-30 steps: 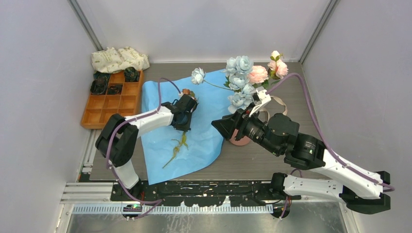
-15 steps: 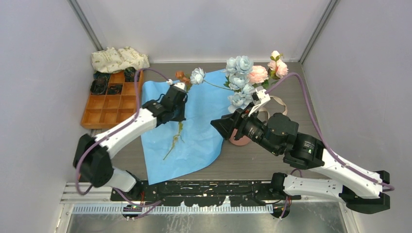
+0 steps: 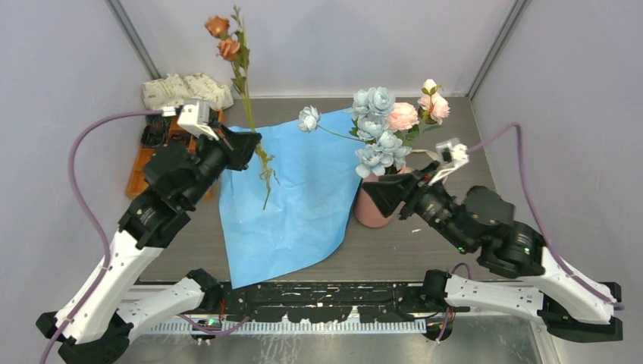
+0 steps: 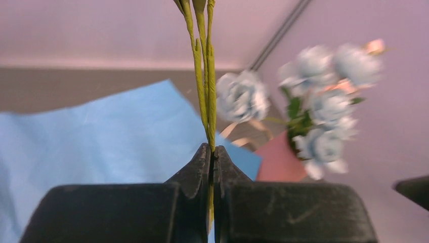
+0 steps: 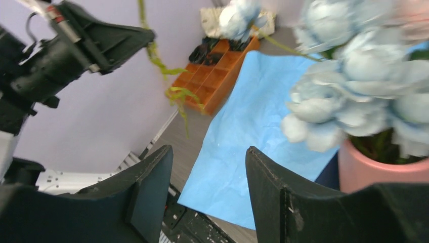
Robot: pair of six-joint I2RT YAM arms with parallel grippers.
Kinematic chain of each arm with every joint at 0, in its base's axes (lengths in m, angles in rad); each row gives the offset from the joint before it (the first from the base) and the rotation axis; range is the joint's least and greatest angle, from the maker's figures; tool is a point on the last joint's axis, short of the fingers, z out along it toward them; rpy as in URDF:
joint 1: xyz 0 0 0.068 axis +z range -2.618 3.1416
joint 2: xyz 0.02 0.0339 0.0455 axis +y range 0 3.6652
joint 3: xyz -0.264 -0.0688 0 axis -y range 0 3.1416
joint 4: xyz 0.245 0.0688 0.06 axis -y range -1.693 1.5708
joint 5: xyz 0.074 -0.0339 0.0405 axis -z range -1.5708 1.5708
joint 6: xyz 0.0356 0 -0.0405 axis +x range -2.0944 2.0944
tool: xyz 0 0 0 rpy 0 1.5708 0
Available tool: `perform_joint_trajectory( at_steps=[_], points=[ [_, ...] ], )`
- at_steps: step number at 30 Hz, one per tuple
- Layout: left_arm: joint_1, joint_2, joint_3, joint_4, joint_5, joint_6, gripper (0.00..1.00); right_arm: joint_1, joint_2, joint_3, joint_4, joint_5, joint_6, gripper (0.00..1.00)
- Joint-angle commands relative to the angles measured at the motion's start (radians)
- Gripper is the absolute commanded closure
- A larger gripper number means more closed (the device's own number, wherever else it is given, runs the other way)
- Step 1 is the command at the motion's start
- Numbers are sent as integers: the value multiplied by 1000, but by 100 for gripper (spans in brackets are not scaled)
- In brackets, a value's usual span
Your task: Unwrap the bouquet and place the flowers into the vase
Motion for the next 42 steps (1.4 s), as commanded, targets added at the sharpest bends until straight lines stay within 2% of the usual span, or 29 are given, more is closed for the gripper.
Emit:
perform_joint_trajectory(
  at_steps=[1,9,18,26,32,42],
  points=[
    [-1,-3,99,237,178,4,100,4,-95,59,-48,159,-29,39],
    [-41,180,244,624,506,-47,100,4,-144,59,-122,204,3,39],
    [-241,452,444,799,762,-4,100,4,-215,64,-178,270,9,39],
    [-370,564,438,898,784,50,100,-11,-311,117,-297,330,13,39],
    [-387,674,478,971,794,50,100,-94,-346,167,-353,278,6,39],
    [-387,784,572,832,719,224,100,-226,-359,219,-398,200,-27,36]
  ],
)
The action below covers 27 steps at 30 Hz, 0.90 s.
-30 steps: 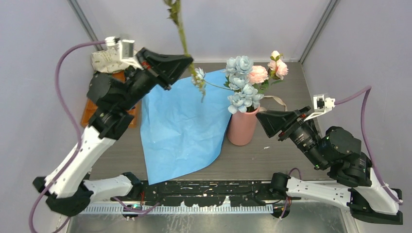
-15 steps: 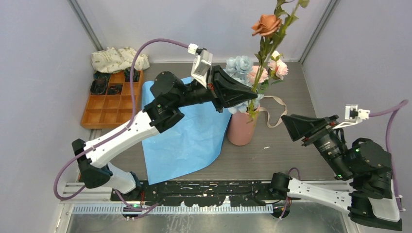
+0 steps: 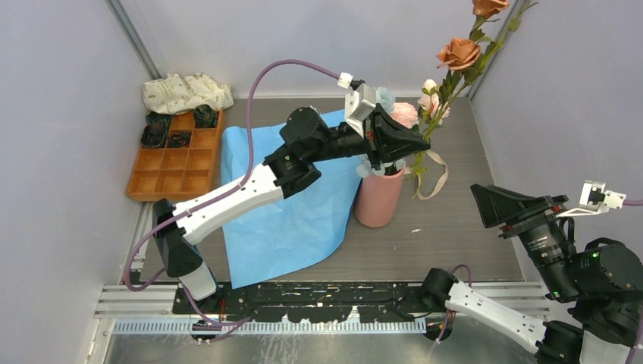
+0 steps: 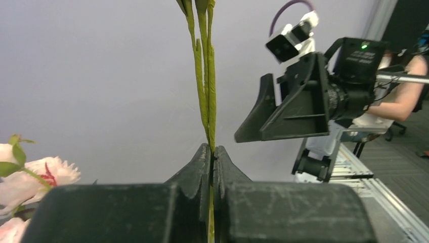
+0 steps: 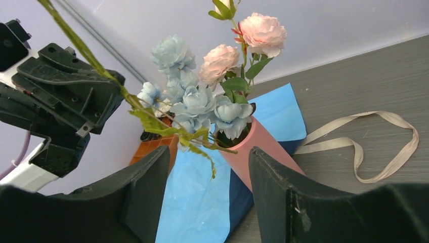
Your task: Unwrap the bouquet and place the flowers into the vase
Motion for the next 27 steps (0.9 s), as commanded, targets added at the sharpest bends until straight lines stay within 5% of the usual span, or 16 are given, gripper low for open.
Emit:
perform_joint_trajectory(
  at_steps=[1,11,27],
  points=[
    [-2,6,71,-26,-57,125,100,-26,-14,16,-3,-34,-23,36],
    [1,-33,37,-88,-140,255,100,-27,1,-6,8,-32,-35,35],
    [46,-100,-79,-41,-235,243,100,-28,29,-31,45,-59,-32,35]
  ],
)
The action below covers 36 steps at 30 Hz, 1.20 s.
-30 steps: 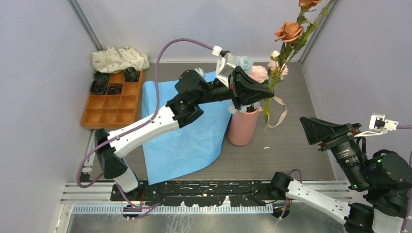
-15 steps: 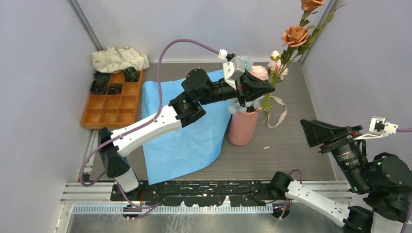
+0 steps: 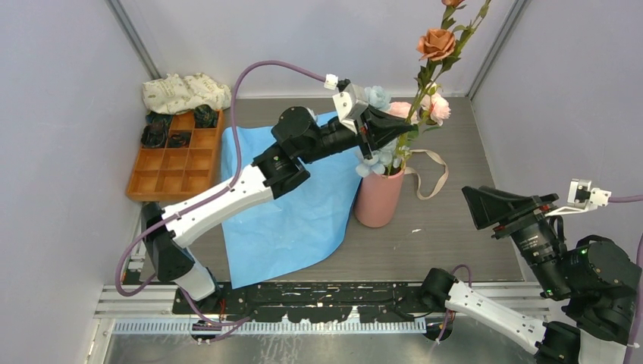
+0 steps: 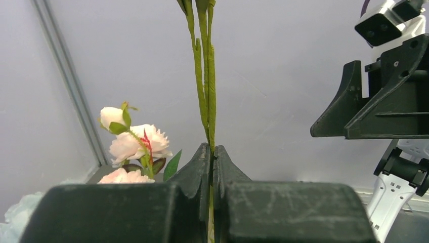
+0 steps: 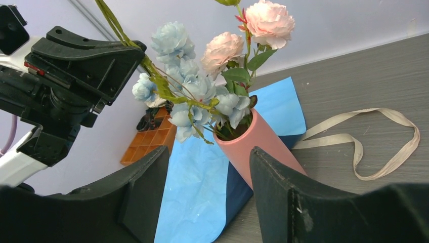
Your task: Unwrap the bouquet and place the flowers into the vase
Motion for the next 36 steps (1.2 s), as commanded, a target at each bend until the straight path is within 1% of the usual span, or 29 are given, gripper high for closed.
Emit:
perform_joint_trajectory(
  at_steps=[1,15,23,29,36],
  points=[
    [15,-54,-38,57,-39,3,100,-4,30,-9,52,-14,-17,35],
    [21,-3,-208,194,-141,-112,100,-4,39,-29,71,-24,-21,34],
    [21,30,-254,213,-153,-131,100,-4,43,-47,89,-42,-21,34],
    [20,32,-339,249,-172,-170,100,-4,44,-55,90,-42,-21,33],
    [20,20,-420,254,-189,-207,100,-5,45,-69,96,-48,-18,32]
  ],
)
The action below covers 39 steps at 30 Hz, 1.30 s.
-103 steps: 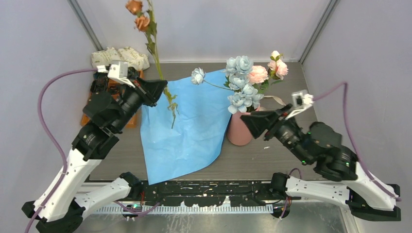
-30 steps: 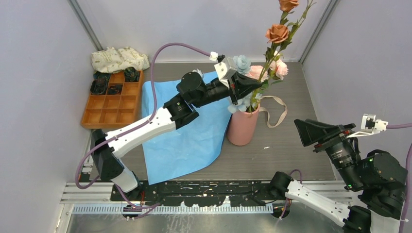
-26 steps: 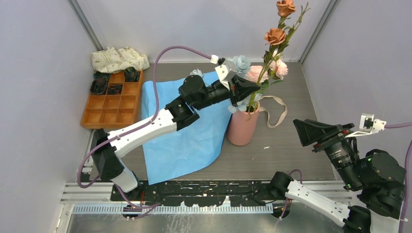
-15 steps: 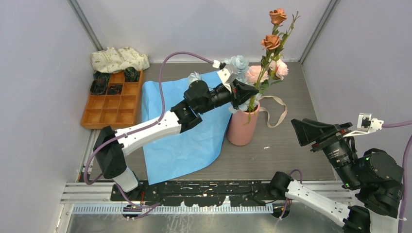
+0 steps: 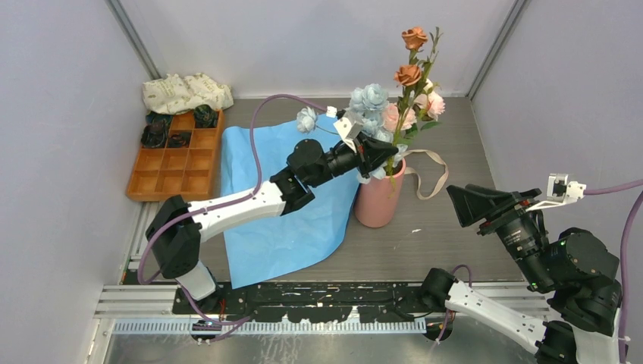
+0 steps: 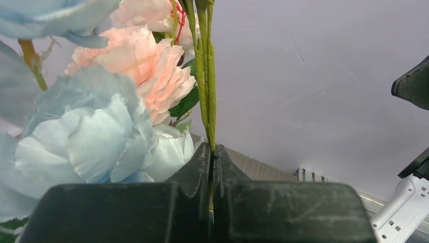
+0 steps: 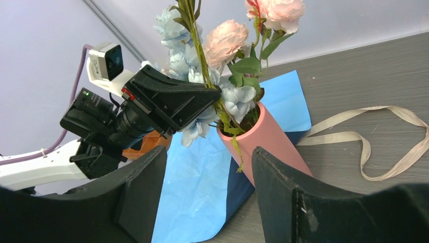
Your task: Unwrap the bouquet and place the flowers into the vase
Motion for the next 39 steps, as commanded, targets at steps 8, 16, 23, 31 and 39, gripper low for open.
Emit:
perform_joint_trajectory(
  at_steps=[8,16,23,31,39],
  points=[
    [-6,-24,-92,-39,15,-79,98,-4,44,-28,62,-12,-4,30],
    [-37,-38,12,-261,13,21,76,-4,74,-47,75,-33,9,29],
    [-44,-79,37,-347,-26,67,50,-4,74,-61,94,-35,9,26],
    [-43,-133,76,-455,-74,78,46,-5,83,-78,111,-44,9,26],
    [-44,-188,77,-473,-90,63,43,-4,78,-91,123,-52,16,26]
  ],
)
